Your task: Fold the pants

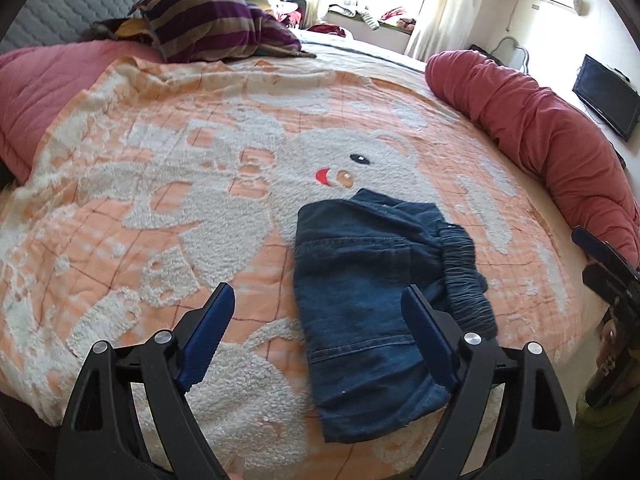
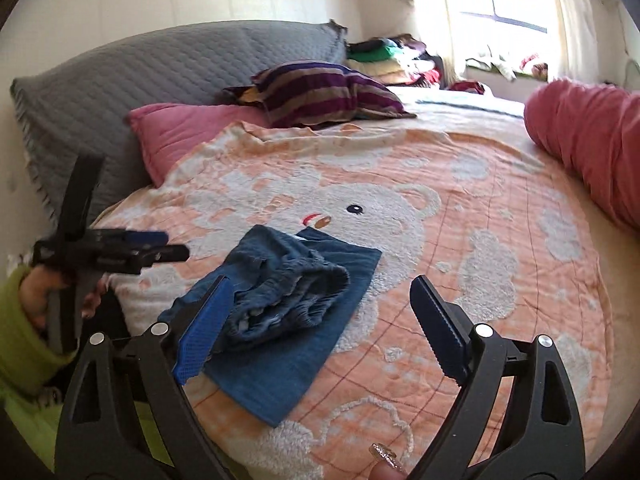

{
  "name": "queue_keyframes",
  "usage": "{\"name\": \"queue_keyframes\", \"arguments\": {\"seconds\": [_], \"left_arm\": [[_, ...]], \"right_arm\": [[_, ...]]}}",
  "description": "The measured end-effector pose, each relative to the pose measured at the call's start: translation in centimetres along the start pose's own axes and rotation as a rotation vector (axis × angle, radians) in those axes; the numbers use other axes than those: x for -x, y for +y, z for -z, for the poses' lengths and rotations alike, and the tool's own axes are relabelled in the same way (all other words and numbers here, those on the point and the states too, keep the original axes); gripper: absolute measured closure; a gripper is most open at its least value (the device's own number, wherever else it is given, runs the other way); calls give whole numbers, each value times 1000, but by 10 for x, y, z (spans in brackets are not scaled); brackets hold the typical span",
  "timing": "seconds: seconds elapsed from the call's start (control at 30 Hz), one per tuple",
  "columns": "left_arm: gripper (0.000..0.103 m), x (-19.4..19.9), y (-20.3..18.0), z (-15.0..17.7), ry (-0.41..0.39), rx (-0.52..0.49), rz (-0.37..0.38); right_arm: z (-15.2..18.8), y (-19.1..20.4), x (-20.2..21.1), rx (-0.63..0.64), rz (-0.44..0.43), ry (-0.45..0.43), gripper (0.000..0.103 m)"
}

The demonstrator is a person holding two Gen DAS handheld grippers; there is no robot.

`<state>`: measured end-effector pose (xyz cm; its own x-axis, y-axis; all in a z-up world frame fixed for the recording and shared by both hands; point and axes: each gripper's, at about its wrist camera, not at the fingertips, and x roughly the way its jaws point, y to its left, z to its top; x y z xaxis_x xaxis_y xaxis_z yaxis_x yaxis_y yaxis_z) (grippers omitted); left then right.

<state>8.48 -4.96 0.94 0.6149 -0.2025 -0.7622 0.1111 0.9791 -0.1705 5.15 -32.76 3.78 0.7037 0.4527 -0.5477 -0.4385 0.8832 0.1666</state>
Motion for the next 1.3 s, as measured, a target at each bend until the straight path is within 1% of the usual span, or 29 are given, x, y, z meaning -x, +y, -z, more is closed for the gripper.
{"name": "queue_keyframes", "arguments": {"seconds": [0.07, 0.23, 0.33, 0.4, 0.5, 0.57, 0.6, 0.67, 0.7, 0.8, 0.83, 0.87, 0.93, 0.97, 1.03, 1.13, 1.3], "left_arm": [[12, -6, 2, 1, 10, 8, -1], [12, -20, 4, 4, 32, 19, 9], [12, -27, 2, 6, 38, 17, 5], [12, -32, 1, 7, 45, 12, 2], [12, -40, -1, 8, 58, 11, 14], [12, -45, -2, 8, 65, 11, 14], [13, -48, -2, 8, 72, 14, 19], [13, -52, -2, 8, 76, 20, 25], [13, -54, -1, 8, 78, 25, 25], [15, -60, -1, 8, 83, 33, 26], [16, -62, -1, 8, 83, 36, 29], [16, -64, -1, 8, 86, 37, 31], [17, -68, -1, 8, 92, 38, 35], [19, -70, -2, 8, 95, 36, 38], [21, -73, -3, 9, 100, 35, 44], [21, -77, -2, 9, 103, 36, 50], [21, -82, -2, 7, 106, 37, 60]], "right_arm": [[0, -5, -7, -13, 9, 14, 20], [4, -19, -31, -85, 22, 84, 20], [7, -28, -46, -142, 12, 126, 20], [9, -33, -56, -167, 7, 147, 22], [10, -37, -65, -194, -12, 168, 28], [10, -39, -75, -202, -25, 193, 36], [10, -39, -79, -204, -29, 203, 38], [11, -42, -88, -230, -56, 228, 46], [11, -43, -94, -239, -77, 241, 47], [11, -44, -108, -231, -70, 271, 52], [13, -49, -118, -250, -75, 298, 54], [13, -49, -118, -250, -75, 298, 55], [17, -52, -129, -269, -90, 328, 55], [20, -53, -135, -275, -94, 347, 55], [23, -52, -140, -269, -92, 361, 55], [22, -50, -140, -257, -97, 351, 55], [20, -49, -146, -232, -108, 364, 55]]}}
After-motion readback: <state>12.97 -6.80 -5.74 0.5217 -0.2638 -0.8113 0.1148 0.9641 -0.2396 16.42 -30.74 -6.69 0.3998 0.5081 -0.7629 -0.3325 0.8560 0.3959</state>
